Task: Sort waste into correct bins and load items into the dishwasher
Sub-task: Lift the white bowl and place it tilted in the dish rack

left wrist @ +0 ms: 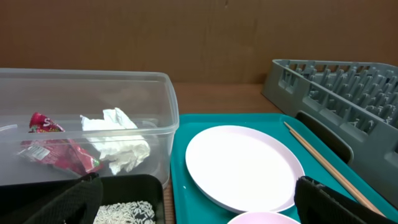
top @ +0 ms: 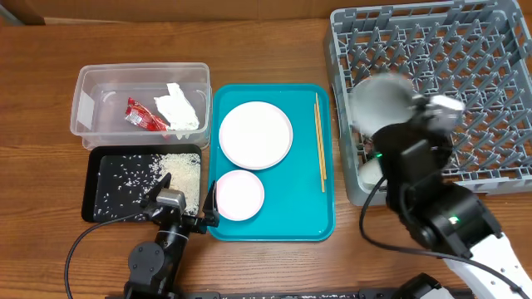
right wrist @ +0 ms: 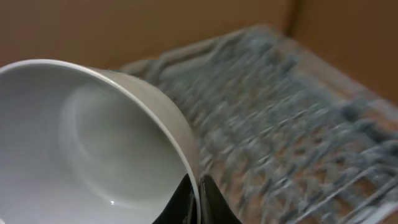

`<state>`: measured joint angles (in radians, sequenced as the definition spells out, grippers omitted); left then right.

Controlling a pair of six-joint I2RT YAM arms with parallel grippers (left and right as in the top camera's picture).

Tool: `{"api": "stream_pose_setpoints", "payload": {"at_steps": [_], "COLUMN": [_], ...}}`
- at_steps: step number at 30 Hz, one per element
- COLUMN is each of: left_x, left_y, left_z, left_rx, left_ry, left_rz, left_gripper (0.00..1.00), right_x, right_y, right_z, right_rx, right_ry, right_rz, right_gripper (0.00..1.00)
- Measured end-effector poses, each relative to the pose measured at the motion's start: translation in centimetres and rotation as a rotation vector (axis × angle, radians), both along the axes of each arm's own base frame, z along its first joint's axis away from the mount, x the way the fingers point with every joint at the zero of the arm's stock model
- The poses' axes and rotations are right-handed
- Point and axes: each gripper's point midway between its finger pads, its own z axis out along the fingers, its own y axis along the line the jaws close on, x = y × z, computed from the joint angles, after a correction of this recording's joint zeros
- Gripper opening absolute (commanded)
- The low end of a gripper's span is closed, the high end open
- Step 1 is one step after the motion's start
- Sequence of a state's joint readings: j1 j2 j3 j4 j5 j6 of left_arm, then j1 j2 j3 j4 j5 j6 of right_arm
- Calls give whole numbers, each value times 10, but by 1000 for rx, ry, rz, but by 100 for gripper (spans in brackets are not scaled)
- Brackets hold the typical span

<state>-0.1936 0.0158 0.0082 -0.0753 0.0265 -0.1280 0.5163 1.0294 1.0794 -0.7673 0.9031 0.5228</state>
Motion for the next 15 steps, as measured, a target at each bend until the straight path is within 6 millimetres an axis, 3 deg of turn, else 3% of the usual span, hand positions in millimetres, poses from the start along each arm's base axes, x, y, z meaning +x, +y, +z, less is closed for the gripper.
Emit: {"api": "stream_pose_setpoints", "payload": {"at_steps": [3, 7, 12, 15], "left_x": [0, 0, 0, 0], "left_y": [0, 0, 0, 0], "left_z": [0, 0, 0, 0], "left_rx": [0, 0, 0, 0], "left_ry": [0, 0, 0, 0], "left_rz": [0, 0, 0, 0], "left_gripper": [100, 100, 100, 100], "right_x": [4, 14, 37, 51], "right_y": [-37, -80, -127, -145], "right_z": [20, 27, -9, -47], "right_rx": [-54, -141, -298, -356], "right_ry": [-101, -134, 47, 197], "right_rz": [-199, -397, -530, -543], "right_gripper": [4, 4, 4, 4]}}
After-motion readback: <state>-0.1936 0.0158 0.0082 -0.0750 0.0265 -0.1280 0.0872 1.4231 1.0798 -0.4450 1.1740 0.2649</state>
